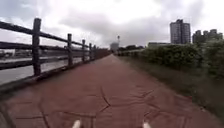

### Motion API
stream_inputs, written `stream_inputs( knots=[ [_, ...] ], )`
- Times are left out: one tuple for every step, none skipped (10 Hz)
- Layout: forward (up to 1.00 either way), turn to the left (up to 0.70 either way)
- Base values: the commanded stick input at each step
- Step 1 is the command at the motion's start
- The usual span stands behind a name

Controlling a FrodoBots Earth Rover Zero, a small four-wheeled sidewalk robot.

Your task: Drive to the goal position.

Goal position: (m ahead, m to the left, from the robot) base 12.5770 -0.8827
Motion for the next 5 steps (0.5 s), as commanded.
stream_inputs(
  knots=[
    [0.85,0.08],
    [0.85,0.08],
    [0.85,0.08],
    [0.85,0.08],
    [0.85,0.08]
  ],
)
